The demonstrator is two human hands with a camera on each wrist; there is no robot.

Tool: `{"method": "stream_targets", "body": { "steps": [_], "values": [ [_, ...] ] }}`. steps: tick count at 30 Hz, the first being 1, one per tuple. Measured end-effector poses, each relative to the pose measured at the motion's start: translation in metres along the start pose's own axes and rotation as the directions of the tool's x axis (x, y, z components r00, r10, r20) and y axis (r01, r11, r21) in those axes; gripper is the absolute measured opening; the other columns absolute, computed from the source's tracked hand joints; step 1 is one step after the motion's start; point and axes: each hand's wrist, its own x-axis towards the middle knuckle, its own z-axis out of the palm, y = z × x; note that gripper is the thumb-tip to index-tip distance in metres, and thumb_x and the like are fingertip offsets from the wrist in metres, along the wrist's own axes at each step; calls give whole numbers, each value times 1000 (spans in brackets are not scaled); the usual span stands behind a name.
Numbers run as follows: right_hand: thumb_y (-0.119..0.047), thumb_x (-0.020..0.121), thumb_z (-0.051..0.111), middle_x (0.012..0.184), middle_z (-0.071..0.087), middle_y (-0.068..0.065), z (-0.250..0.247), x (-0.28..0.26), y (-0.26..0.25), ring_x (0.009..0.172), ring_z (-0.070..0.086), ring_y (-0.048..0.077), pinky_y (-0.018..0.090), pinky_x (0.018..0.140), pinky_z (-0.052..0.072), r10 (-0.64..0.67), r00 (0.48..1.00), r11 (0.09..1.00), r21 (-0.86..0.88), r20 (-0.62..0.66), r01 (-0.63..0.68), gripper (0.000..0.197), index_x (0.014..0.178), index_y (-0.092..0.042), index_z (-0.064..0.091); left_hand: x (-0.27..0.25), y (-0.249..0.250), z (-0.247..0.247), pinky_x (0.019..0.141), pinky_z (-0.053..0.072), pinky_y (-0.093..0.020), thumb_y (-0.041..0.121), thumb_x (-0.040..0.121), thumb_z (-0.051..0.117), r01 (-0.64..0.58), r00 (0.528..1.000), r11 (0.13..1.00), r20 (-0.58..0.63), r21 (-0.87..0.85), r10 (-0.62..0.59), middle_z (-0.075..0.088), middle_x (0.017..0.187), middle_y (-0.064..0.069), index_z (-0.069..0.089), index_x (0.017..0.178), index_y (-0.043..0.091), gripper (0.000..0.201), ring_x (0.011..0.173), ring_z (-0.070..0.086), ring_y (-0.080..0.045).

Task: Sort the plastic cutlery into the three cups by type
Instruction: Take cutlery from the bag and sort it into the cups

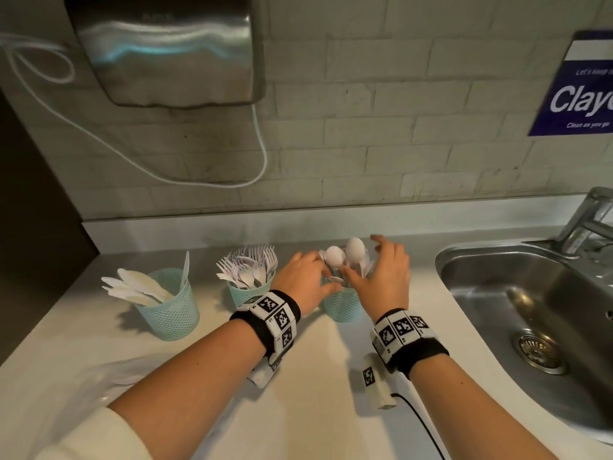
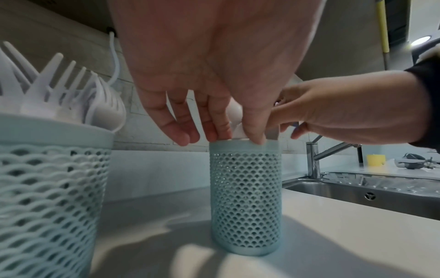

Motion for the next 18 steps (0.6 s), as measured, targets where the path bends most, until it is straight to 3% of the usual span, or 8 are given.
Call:
{"method": "stream_targets", "body": {
  "steps": [2,5,7,10,12,14,16,18],
  "values": [
    [-24,79,72,133,48,3,-4,4,1,117,45,20,37,95,42,-122,992,990,70,20,120,70,139,-28,38,1,0,1,90,41,-33,53,85,58,3,1000,1000,-1,10,-3,53,124,10,62,111,27,37,113,43,-16],
    [-12,92,52,148,41,-1,-1,3,11,135,38,24,45,106,38,-299,933,949,-42,200,313,58,144,-31,35,-1,2,0,90,43,-34,53,86,57,10,1000,1000,1,22,-10,53,124,8,57,123,24,47,114,43,-17],
    [-10,94,45,154,33,-3,1,-1,18,144,25,24,51,114,27,-278,908,932,-141,314,334,53,143,-28,38,-3,2,-2,92,42,-35,52,88,55,25,999,1000,23,19,-25,53,124,6,56,124,22,47,115,44,-18],
    [-8,94,43,156,28,-1,-2,-4,16,147,18,23,51,119,11,-238,918,940,-163,317,299,51,143,-21,39,-7,1,-9,98,39,-37,49,90,53,46,992,999,114,19,-48,54,129,-1,54,129,21,47,120,46,-22],
    [-5,89,46,151,37,4,-6,-8,2,143,25,27,50,118,13,-255,930,948,-121,266,295,48,136,-17,47,-17,-2,-19,102,40,-37,45,91,54,75,987,997,146,-20,-71,53,135,-2,48,136,24,50,124,48,-23],
    [-4,83,50,135,53,10,-7,-15,-16,128,41,33,51,110,30,-300,937,946,-72,179,316,40,120,-14,60,-36,-8,-32,100,43,-36,42,91,55,106,987,990,127,-89,-95,56,134,3,48,135,28,47,119,53,-19],
    [-8,80,55,113,58,9,-6,-29,-39,106,46,31,46,96,39,-348,931,935,-30,112,354,29,107,-15,64,-60,-19,-46,93,48,-34,42,90,56,127,989,981,94,-149,-114,62,123,12,56,123,34,34,104,60,-13],
    [-10,82,60,98,58,6,0,-47,-62,95,48,27,37,88,38,-395,904,918,98,165,383,17,98,-14,64,-89,-33,-61,85,51,-33,45,88,56,165,985,970,73,-176,-155,65,106,19,61,108,38,21,88,61,-6]
  ]
}}
